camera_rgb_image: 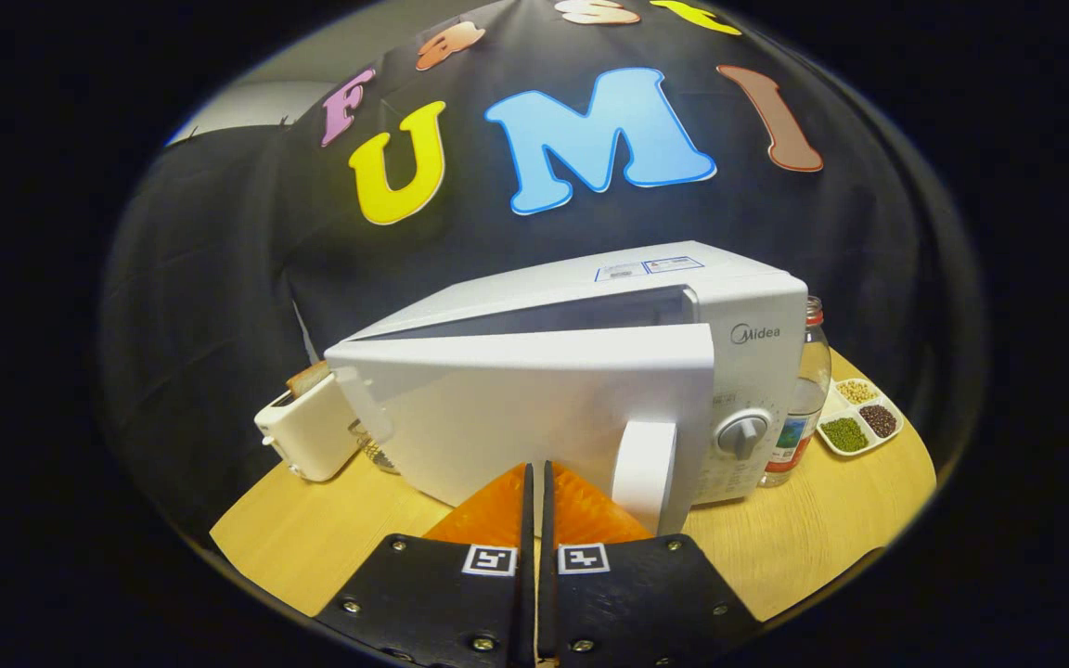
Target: Open the microwave, put the food inside, and close the microwave door.
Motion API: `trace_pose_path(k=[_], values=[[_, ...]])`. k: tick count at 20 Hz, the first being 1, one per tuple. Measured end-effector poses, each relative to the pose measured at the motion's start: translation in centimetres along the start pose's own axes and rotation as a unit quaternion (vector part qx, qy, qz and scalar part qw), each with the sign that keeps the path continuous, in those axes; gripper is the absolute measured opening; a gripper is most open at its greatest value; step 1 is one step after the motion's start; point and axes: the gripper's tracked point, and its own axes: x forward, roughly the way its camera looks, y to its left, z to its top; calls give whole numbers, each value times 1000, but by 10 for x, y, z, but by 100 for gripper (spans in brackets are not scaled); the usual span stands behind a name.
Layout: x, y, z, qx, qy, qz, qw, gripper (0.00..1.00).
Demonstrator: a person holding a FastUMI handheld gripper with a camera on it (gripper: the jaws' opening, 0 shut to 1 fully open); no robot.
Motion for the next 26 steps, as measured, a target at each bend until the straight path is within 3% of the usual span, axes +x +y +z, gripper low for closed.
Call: trace_pose_path(k=[6,11,17,26], values=[[30,-25,24,38,-13,-34,999,2],[48,-27,26,3,-10,-38,999,1],[6,-12,45,-41,-42,-59,997,4],[-105,34,55,-59,-95,-73,991,4]])
